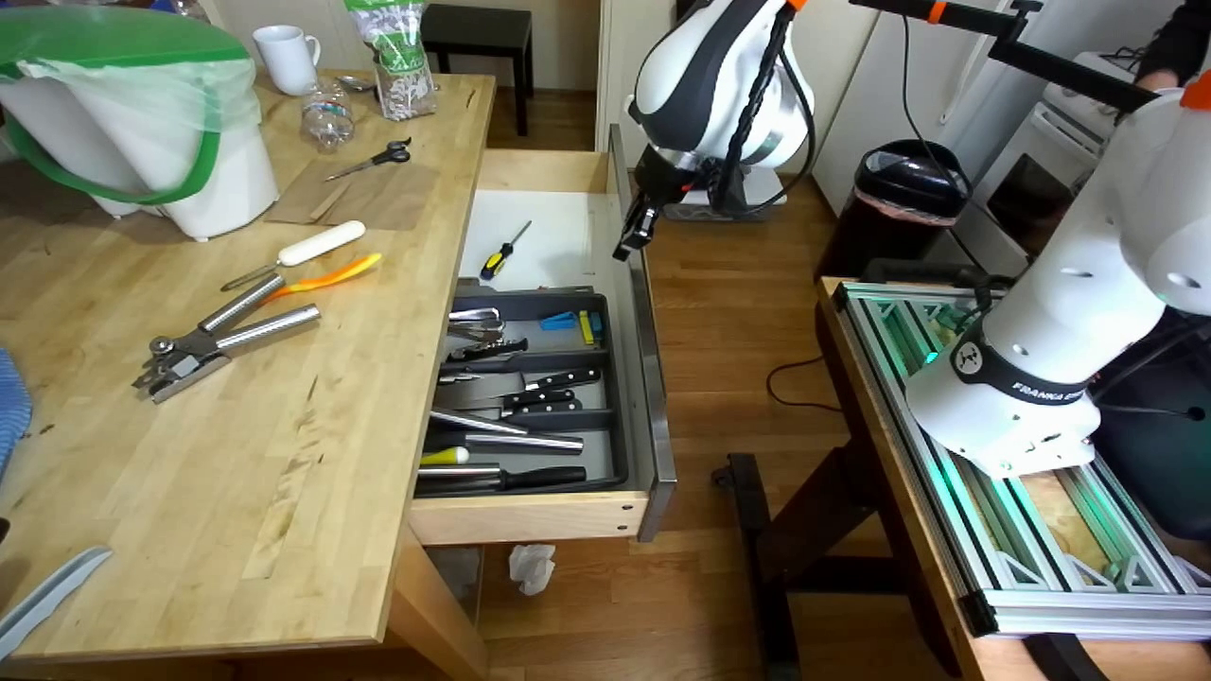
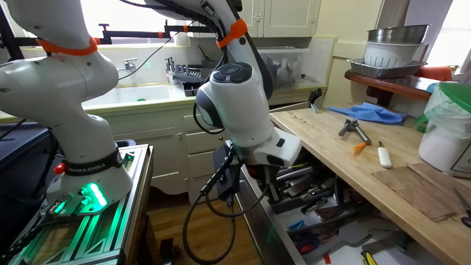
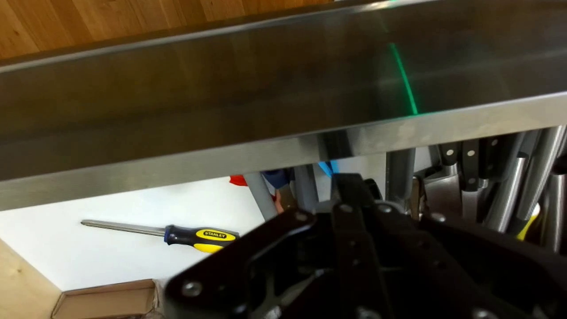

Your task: Open the topmost silver drawer.

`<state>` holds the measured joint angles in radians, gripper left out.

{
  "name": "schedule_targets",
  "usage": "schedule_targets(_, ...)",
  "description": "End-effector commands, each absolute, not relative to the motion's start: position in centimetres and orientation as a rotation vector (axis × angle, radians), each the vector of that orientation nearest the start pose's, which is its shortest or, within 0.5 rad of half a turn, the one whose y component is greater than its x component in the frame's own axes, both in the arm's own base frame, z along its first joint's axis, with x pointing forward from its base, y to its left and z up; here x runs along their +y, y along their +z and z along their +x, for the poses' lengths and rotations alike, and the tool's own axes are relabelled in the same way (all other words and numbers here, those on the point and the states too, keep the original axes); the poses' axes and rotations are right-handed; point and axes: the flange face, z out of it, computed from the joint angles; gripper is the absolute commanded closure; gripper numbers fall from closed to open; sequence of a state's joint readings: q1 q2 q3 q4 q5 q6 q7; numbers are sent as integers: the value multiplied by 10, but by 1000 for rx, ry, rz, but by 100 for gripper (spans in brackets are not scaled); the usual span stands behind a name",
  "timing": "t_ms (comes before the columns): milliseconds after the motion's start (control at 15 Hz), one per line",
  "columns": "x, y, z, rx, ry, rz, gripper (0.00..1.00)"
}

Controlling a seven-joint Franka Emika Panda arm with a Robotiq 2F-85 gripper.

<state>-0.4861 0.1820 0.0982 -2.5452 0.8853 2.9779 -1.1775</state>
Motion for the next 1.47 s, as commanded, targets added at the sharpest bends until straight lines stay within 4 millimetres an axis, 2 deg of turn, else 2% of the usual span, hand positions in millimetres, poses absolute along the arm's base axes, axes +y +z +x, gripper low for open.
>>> schedule_targets(0, -225, 204, 404, 89, -533, -3069, 100)
schedule_targets(400, -228, 182, 393, 50, -448, -3083, 100)
schedule_targets(533, -223, 173, 383, 53, -362, -3101, 100)
schedule_targets(733, -220, 169, 373, 61, -273, -3147, 100)
schedule_targets(867, -221, 172, 371, 94, -255, -3182, 100)
schedule_targets(1067, -221, 180, 376, 282, -324, -3213, 100)
schedule_targets(1400, -213, 204, 404, 474, -515, -3227, 100)
